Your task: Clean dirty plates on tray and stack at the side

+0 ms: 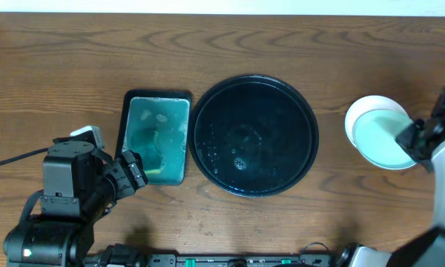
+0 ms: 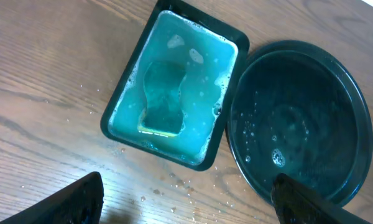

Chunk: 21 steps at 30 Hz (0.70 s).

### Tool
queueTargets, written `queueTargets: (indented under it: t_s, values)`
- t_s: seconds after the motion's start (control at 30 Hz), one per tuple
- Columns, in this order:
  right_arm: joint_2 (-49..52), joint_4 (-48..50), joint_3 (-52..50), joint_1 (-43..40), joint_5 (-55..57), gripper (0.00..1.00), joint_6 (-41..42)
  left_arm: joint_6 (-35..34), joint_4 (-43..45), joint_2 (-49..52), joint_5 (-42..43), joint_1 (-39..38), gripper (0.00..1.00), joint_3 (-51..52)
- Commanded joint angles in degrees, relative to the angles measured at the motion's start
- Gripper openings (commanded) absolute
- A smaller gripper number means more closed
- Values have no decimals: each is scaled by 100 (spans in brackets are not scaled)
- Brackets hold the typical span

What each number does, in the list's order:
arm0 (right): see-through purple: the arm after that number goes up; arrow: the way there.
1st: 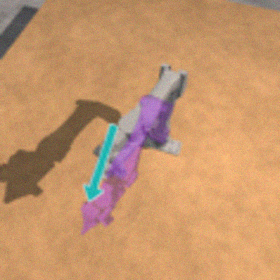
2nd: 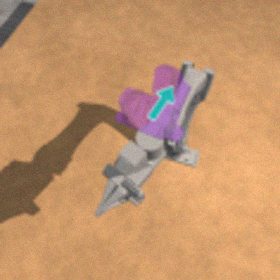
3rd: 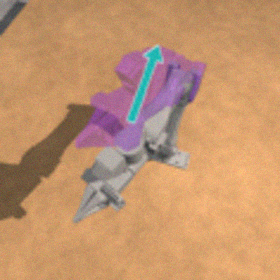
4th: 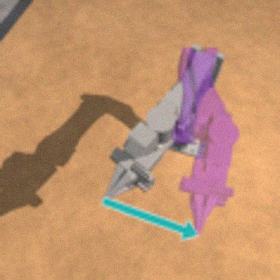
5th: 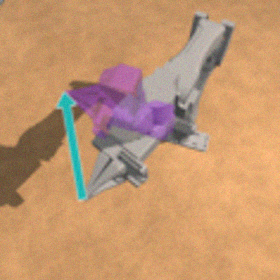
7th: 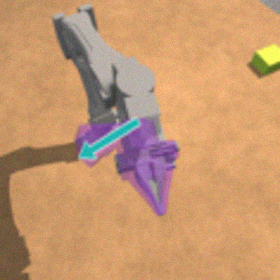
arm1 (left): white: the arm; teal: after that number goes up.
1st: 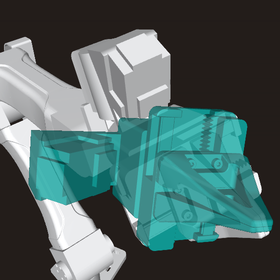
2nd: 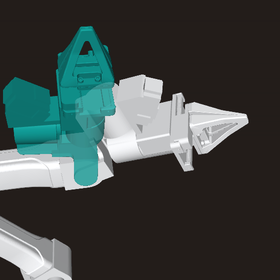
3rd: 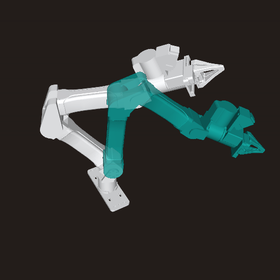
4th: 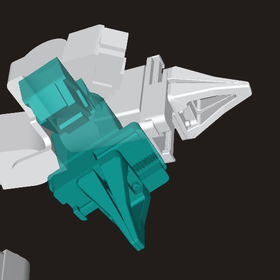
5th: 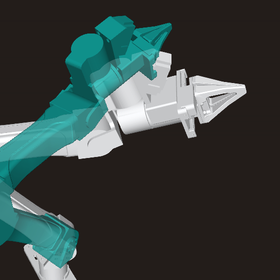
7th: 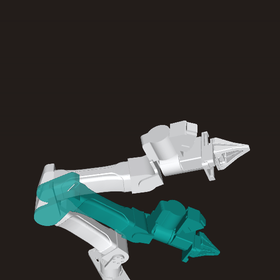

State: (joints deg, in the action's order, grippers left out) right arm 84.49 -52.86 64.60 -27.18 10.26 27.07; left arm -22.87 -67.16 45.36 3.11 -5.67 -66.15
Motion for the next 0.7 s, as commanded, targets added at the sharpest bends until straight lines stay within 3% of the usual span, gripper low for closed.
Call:
queueTargets:
  t_s: [0.0,0.17,0.37,0.53,0.67]
  values:
    - [562,-79,-31,-623,247,1,212,13,-13,13,35,31,87,-74]
    - [1233,-50,-31,-1145,-551,1,269,13,-13,13,35,31,87,-74]
    - [1757,417,-31,-1128,-1534,1,42,13,-13,13,35,31,87,-74]
    - [1545,1117,-17,-1036,-3261,1,-874,13,-15,13,35,31,87,-74]
    - [953,1193,-15,-933,-3609,1,-973,13,-13,13,35,31,87,-74]
